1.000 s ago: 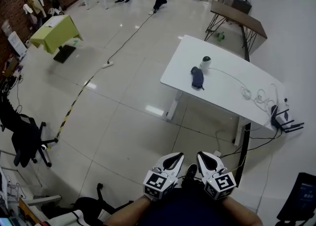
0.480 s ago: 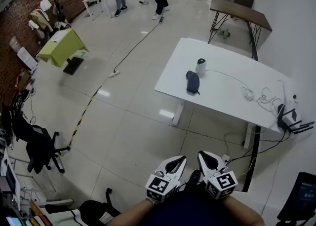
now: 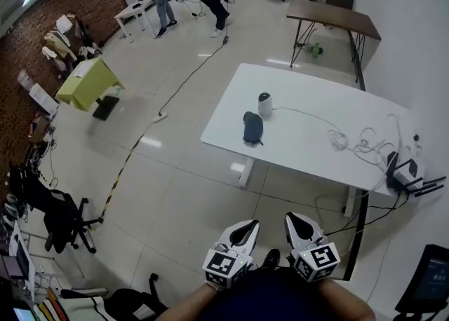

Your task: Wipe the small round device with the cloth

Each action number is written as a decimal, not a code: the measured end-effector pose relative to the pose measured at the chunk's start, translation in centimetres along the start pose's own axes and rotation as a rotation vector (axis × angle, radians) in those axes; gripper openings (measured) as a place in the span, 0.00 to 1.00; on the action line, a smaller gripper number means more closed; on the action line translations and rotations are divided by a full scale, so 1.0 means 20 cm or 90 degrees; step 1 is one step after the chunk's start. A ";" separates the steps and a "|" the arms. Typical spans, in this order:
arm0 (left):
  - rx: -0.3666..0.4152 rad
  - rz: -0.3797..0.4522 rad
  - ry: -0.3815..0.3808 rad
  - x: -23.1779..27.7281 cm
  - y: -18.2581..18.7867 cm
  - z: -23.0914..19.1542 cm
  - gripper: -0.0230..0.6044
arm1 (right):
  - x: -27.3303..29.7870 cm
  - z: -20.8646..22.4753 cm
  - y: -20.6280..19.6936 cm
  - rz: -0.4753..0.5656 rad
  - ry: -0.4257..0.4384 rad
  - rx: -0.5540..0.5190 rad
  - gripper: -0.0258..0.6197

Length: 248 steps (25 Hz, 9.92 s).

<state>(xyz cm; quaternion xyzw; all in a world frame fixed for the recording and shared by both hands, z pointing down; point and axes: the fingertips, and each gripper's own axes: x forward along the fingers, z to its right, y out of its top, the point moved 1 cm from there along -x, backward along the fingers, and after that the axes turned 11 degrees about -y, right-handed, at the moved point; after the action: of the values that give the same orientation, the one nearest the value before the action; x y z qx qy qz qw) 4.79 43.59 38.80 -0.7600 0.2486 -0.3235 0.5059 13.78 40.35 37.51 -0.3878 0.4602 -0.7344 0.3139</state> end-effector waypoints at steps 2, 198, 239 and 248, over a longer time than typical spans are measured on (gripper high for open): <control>0.001 0.011 0.026 0.01 0.00 -0.04 0.04 | 0.00 0.04 0.02 0.008 -0.005 -0.001 0.06; 0.064 -0.250 -0.136 1.75 0.39 -1.78 0.28 | 2.38 0.86 0.40 -0.150 0.105 0.187 0.19; -0.034 -0.196 -0.107 1.73 0.50 -1.90 0.24 | 2.31 0.80 0.45 -0.134 0.026 0.119 0.19; 0.009 -0.230 -0.108 1.77 0.43 -1.94 0.24 | 2.33 0.77 0.35 -0.158 -0.009 0.104 0.19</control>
<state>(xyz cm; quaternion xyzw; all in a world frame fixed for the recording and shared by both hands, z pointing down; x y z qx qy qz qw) -0.95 -8.15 50.15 -0.8132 0.0628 -0.3455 0.4641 4.31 -7.01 48.46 -0.4200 0.3455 -0.7996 0.2548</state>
